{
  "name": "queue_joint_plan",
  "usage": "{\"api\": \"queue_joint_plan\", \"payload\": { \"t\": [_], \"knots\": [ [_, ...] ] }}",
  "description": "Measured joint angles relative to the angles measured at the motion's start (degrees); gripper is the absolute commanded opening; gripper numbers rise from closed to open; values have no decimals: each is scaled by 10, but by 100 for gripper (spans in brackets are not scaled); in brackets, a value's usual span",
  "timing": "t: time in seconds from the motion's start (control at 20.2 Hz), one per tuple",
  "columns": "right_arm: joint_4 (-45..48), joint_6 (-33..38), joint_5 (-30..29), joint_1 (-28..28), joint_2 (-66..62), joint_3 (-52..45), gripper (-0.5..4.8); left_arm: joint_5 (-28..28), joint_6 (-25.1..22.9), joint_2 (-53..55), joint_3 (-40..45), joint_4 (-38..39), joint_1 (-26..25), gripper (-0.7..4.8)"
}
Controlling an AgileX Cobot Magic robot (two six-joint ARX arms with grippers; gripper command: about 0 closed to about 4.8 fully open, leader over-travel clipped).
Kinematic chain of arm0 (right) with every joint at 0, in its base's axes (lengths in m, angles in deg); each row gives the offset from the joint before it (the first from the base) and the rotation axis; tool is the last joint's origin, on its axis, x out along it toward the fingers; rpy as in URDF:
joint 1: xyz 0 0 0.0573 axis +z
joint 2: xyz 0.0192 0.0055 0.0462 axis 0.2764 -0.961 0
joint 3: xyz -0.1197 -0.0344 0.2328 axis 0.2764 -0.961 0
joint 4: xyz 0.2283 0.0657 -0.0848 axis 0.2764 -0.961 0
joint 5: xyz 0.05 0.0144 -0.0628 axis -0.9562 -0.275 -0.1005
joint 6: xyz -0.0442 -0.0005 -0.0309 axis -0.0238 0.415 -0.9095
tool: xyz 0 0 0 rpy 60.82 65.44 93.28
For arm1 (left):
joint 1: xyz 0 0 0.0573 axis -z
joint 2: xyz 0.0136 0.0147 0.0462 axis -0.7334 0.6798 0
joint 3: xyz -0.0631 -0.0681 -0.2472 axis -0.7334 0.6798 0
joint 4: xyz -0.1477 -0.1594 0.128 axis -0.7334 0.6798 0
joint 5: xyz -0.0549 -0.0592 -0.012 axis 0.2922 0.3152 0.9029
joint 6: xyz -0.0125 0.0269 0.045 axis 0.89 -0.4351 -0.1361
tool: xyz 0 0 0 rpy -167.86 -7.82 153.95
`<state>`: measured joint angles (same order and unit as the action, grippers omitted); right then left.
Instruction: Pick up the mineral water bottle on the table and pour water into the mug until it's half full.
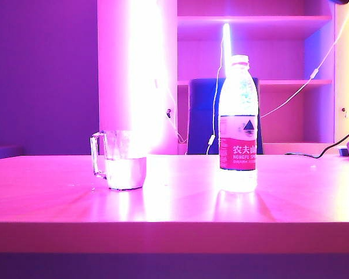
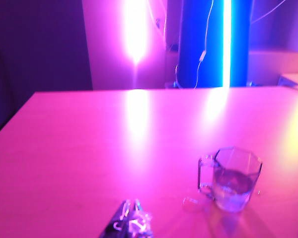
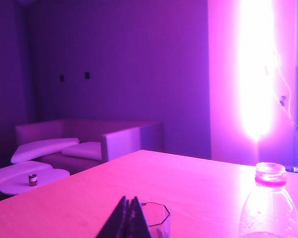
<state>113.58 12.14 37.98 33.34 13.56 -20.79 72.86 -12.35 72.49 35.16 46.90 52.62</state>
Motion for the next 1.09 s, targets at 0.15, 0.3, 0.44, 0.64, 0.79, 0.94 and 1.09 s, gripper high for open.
{"api": "queue_joint_plan", "payload": {
  "t": [0.15,0.3,0.44,0.64,0.79,0.94,1.09],
  "knots": [
    [-10,0,0,0,0,0,-1,0,6,0,0,45,0,-5],
    [-28,0,0,0,0,0,-1,0,11,0,0,80,0,-5],
    [-63,0,0,0,-1,0,-1,0,5,0,0,81,0,-5],
    [-123,0,0,0,-1,0,-1,-1,-19,-33,71,-43,0,-5],
    [-169,0,-1,0,-1,0,-1,0,-16,-30,152,-158,-16,-5],
    [-214,0,-1,-1,-1,0,-1,-2,11,-29,205,-222,-51,-5],
    [-250,0,-1,-1,-1,0,-1,-3,40,-29,243,-236,-79,-5]
  ]
}}
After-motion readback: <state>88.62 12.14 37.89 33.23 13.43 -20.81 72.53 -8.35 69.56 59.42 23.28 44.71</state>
